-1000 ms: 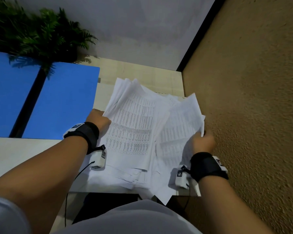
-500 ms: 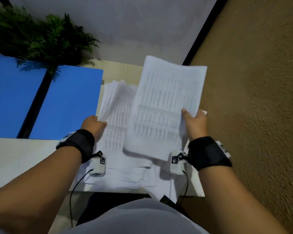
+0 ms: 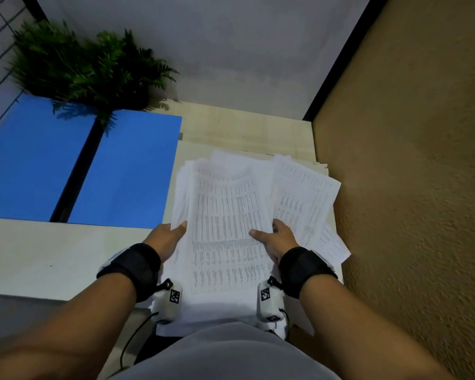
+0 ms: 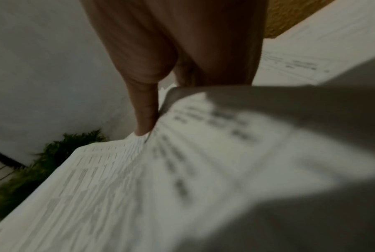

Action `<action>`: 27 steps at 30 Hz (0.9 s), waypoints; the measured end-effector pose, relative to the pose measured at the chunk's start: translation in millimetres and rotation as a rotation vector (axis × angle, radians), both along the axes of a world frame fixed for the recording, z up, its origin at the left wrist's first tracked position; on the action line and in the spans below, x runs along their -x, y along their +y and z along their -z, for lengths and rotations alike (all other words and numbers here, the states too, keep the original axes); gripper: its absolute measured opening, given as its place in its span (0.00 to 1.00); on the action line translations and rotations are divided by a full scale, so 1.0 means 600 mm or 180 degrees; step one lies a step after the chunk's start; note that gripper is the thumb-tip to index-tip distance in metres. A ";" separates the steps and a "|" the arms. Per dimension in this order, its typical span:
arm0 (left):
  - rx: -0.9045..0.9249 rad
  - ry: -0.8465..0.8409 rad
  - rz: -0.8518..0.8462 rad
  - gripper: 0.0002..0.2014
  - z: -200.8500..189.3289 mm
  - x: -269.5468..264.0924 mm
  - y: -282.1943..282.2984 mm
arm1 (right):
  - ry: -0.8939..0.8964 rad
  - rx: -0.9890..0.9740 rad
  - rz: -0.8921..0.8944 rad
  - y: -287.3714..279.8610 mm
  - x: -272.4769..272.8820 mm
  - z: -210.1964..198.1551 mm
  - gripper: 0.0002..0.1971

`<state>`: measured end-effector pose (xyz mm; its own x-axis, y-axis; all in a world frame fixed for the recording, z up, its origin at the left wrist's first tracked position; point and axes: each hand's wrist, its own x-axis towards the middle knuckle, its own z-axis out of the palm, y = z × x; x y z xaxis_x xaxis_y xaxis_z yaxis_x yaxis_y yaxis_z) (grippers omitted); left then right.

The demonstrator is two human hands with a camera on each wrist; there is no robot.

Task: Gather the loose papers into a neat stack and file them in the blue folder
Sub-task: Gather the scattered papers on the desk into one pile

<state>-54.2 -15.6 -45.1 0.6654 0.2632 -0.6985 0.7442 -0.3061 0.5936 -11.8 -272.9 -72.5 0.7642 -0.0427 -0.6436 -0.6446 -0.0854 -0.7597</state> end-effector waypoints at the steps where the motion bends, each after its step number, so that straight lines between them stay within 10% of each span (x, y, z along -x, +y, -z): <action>1: -0.0038 0.0045 0.0017 0.35 -0.001 0.000 -0.002 | 0.0027 -0.0003 -0.0106 -0.001 0.002 0.001 0.17; 13: -0.0125 0.0533 0.1041 0.39 0.010 0.018 0.003 | 0.0165 0.0777 0.0465 -0.022 -0.015 0.010 0.27; 18: 0.0025 -0.0480 0.0019 0.34 0.005 0.006 -0.027 | 0.0185 0.0977 0.0079 0.003 -0.008 0.023 0.31; 23: -0.0103 -0.0375 0.0344 0.29 0.016 -0.017 -0.045 | 0.0038 0.1191 -0.0679 0.005 0.001 0.019 0.25; 27: 0.0058 -0.0344 -0.0109 0.15 0.031 -0.016 -0.034 | -0.0201 0.2079 -0.0063 -0.038 -0.002 0.004 0.33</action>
